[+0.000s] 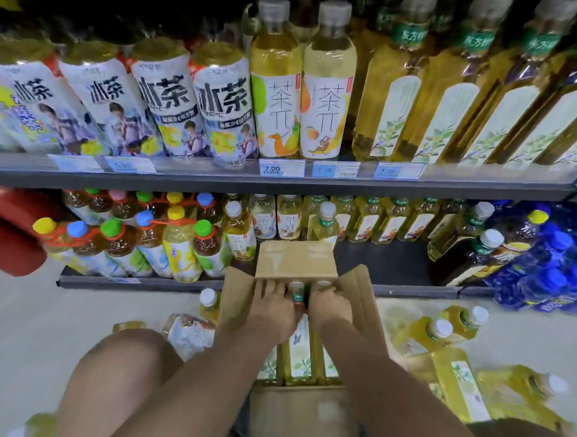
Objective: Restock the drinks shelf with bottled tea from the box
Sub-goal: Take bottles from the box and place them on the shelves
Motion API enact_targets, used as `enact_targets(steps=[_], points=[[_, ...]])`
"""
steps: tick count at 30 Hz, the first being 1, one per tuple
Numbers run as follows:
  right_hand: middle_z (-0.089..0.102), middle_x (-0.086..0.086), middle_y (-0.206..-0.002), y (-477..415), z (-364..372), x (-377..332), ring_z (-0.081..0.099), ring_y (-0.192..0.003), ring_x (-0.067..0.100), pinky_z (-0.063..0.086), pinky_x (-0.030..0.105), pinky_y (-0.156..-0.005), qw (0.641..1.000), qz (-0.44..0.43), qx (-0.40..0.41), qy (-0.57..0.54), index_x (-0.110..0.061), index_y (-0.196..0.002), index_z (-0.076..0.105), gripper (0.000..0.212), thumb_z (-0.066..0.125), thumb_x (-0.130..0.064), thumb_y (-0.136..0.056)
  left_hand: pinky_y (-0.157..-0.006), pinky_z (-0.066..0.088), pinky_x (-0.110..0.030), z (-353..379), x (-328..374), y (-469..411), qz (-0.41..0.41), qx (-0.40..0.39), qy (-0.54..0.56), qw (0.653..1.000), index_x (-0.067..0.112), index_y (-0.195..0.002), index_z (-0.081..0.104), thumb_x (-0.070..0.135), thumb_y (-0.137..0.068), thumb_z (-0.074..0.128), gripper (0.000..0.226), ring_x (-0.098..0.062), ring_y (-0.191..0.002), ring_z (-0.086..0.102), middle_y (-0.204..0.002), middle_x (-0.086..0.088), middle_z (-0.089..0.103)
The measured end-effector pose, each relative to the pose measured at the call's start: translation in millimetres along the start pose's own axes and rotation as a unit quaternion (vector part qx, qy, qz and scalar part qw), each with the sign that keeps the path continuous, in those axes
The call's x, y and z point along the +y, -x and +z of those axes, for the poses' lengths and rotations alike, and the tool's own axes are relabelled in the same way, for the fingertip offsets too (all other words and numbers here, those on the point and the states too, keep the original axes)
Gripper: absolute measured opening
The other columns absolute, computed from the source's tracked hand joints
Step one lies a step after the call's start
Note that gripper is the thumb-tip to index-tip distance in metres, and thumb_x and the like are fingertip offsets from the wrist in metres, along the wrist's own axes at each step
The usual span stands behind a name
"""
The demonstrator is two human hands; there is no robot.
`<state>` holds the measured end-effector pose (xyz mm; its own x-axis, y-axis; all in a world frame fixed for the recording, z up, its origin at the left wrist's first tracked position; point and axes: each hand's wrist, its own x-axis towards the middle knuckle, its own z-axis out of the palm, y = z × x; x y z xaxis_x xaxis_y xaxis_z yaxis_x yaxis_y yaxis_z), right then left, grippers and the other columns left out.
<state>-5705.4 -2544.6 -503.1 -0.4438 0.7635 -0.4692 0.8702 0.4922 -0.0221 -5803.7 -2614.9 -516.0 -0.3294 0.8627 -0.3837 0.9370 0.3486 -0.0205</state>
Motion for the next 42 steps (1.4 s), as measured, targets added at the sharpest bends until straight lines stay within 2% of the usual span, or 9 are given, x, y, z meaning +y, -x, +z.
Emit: enact_targets(steps=[4,9,18,21,23,26,28,34,42], points=[[0.055,0.020,-0.129,-15,0,-3,0.057,-0.114,0.035,0.048,0.038,-0.086,1.000,-0.003,0.013,0.004,-0.005,-0.135,0.036,0.037,0.038,-0.011,-0.098,-0.119,0.002,-0.051,7,11,-13,-0.053,-0.012,0.038,0.998,0.022,-0.126,0.066,0.051,-0.098,0.028,0.056,-0.033,-0.136,0.022,-0.142,-0.006,0.043],[0.059,0.014,-0.123,-26,0,-1,0.062,-0.109,0.030,0.048,0.034,-0.074,0.994,0.046,-0.013,-0.094,-0.009,-0.138,0.028,0.043,0.043,-0.014,-0.098,-0.117,-0.001,-0.052,9,18,-29,-0.102,-0.049,0.091,0.989,0.021,-0.123,0.066,0.050,-0.095,0.037,0.050,-0.036,-0.130,0.019,-0.139,-0.008,0.040],[0.056,0.015,-0.113,6,-13,8,0.062,-0.097,0.034,0.043,0.035,-0.068,0.972,0.072,0.067,-0.212,-0.013,-0.127,0.031,0.046,0.057,-0.020,-0.090,-0.106,0.030,-0.043,3,22,-24,-0.203,-0.037,0.272,0.940,0.011,-0.116,0.068,0.059,-0.082,0.062,0.059,-0.035,-0.122,0.033,-0.139,-0.010,0.042],[0.055,0.012,-0.114,21,-27,8,0.061,-0.098,0.034,0.049,0.038,-0.076,0.944,0.096,0.115,-0.293,-0.014,-0.120,0.035,0.047,0.065,-0.019,-0.085,-0.103,0.037,-0.043,-14,20,-10,-0.233,-0.017,0.337,0.912,0.011,-0.117,0.066,0.061,-0.077,0.066,0.064,-0.037,-0.122,0.041,-0.135,-0.015,0.049],[0.059,0.010,-0.116,30,-40,11,0.062,-0.106,0.031,0.049,0.035,-0.084,0.932,0.108,0.118,-0.325,-0.011,-0.124,0.045,0.049,0.070,-0.023,-0.083,-0.093,0.050,-0.041,-26,19,1,-0.213,-0.002,0.400,0.891,0.012,-0.113,0.065,0.054,-0.077,0.070,0.056,-0.034,-0.110,0.058,-0.122,-0.015,0.061],[0.065,0.009,-0.107,48,-48,19,0.064,-0.099,0.027,0.049,0.030,-0.073,0.926,0.115,0.112,-0.342,-0.004,-0.113,0.053,0.045,0.074,-0.031,-0.082,-0.077,0.058,-0.036,-39,21,19,-0.163,0.017,0.442,0.882,0.015,-0.113,0.062,0.052,-0.072,0.069,0.055,-0.028,-0.097,0.064,-0.107,-0.010,0.067],[0.065,0.009,-0.109,64,-51,21,0.064,-0.096,0.027,0.046,0.030,-0.065,0.921,0.105,0.124,-0.353,-0.002,-0.126,0.046,0.062,0.074,-0.034,-0.081,-0.075,0.058,-0.036,-43,21,32,-0.143,0.037,0.437,0.887,0.017,-0.110,0.061,0.058,-0.065,0.065,0.061,-0.029,-0.099,0.062,-0.103,-0.010,0.068],[0.066,0.009,-0.112,108,-77,24,0.064,-0.102,0.031,0.052,0.036,-0.079,0.923,0.026,0.198,-0.329,-0.015,-0.116,0.054,0.042,0.070,-0.036,-0.084,-0.081,0.051,-0.031,-93,17,82,-0.052,0.144,0.475,0.867,0.017,-0.125,0.057,0.037,-0.082,0.079,0.052,-0.024,-0.104,0.065,-0.107,0.002,0.069],[0.067,0.004,-0.099,182,-193,18,0.063,-0.088,0.023,0.044,0.030,-0.063,0.867,-0.079,0.336,-0.359,-0.015,-0.110,0.052,0.036,0.072,-0.032,-0.086,-0.072,0.038,-0.026,-219,-2,146,0.049,0.281,0.458,0.842,0.014,-0.121,0.058,0.023,-0.084,0.077,0.043,-0.020,-0.100,0.061,-0.106,0.003,0.066]])
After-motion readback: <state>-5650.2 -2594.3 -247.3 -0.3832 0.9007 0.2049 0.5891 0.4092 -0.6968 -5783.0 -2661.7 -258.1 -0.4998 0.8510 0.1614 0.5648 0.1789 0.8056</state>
